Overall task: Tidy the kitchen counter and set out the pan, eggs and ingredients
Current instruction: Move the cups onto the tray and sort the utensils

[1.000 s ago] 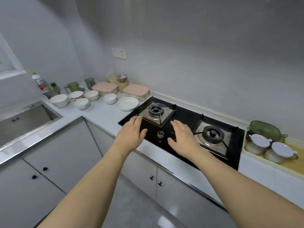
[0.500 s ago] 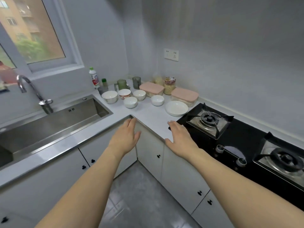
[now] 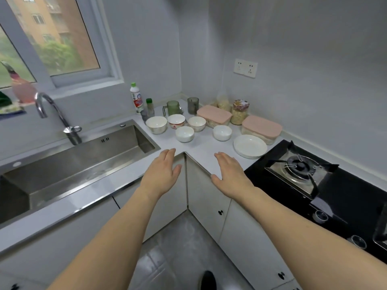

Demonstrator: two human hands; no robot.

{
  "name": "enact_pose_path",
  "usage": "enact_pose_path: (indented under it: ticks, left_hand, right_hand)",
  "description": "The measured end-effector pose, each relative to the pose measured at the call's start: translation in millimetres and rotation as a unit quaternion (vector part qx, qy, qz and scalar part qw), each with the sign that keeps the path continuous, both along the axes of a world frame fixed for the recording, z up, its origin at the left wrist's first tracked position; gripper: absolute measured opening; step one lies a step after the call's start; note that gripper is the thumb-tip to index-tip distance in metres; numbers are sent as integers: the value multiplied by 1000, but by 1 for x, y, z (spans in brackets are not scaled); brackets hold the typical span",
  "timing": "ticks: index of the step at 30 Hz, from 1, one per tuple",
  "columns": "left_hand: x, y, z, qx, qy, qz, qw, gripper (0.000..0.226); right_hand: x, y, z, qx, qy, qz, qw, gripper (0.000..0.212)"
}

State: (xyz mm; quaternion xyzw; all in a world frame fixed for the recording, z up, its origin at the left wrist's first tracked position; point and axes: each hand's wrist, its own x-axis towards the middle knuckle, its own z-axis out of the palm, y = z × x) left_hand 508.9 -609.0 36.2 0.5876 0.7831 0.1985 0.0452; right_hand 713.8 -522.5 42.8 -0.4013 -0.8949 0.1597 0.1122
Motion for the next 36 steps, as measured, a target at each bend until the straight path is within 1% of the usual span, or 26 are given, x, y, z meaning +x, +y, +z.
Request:
enact_pose_path:
  ticks: [4, 10, 14, 19, 26, 31, 36]
  left_hand:
    - [-26, 49, -6, -3, 0, 1, 1000, 57]
    - [-60, 142, 2, -11, -3, 1, 1000, 59]
    - [-82, 186, 7, -4, -4, 2, 1000, 57]
    - [-120, 225, 8, -24, -9, 27, 999, 58]
    - [-195, 294, 12, -22, -1, 46, 999, 57]
    - [-249, 359, 12, -45, -2, 36, 998, 58]
    - [-317, 434, 34, -60, 7, 22, 998, 59]
  right_hand:
    - [-28, 49, -6, -8, 5, -1, 1000, 67]
    - [-61, 143, -2, -16, 3, -22, 1000, 66]
    - [-88, 190, 4, -18, -4, -9, 1000, 66]
    - [-133, 233, 3, -29, 7, 10, 999, 67]
    - [-197, 304, -5, -48, 11, 14, 999, 65]
    - [-245, 368, -7, -27, -14, -6, 1000, 65]
    - [-294, 438, 0, -9, -35, -31, 999, 65]
